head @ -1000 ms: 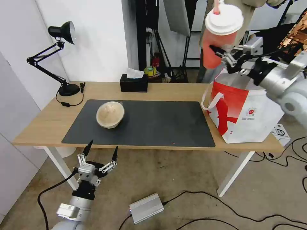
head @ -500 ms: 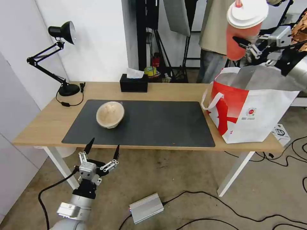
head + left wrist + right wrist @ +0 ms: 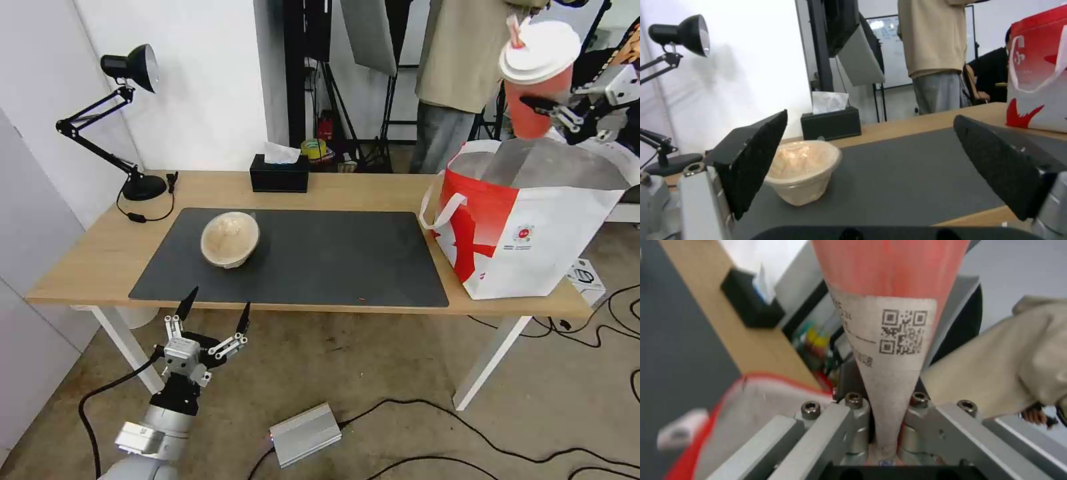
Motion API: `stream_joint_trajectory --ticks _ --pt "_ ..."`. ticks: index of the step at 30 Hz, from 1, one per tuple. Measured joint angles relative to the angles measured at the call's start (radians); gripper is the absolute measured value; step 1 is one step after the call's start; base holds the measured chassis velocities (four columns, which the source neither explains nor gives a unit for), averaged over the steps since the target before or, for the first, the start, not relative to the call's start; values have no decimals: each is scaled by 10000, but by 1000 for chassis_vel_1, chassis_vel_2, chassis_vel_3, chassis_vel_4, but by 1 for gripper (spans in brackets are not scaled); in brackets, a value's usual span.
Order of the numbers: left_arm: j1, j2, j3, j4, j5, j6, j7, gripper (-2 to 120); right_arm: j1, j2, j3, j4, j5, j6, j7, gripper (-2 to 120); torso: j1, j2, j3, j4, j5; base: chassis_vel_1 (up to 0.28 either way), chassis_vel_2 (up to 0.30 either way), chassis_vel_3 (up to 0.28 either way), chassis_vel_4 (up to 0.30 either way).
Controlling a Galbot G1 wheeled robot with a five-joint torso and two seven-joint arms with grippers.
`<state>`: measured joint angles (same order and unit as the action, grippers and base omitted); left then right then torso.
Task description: Pick up the trash from the table and place it into the takeout bag.
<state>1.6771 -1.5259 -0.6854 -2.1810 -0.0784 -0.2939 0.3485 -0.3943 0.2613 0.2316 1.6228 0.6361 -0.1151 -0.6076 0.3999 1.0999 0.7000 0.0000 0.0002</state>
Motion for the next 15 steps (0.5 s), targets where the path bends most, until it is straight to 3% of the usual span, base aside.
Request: stream_joint_trajectory --ticks 15 --pt "-198 -34 165 163 -59 -13 173 100 796 -642 -793 -662 -736 -607 -1119 3 0 1 0 0 -1 0 0 0 0"
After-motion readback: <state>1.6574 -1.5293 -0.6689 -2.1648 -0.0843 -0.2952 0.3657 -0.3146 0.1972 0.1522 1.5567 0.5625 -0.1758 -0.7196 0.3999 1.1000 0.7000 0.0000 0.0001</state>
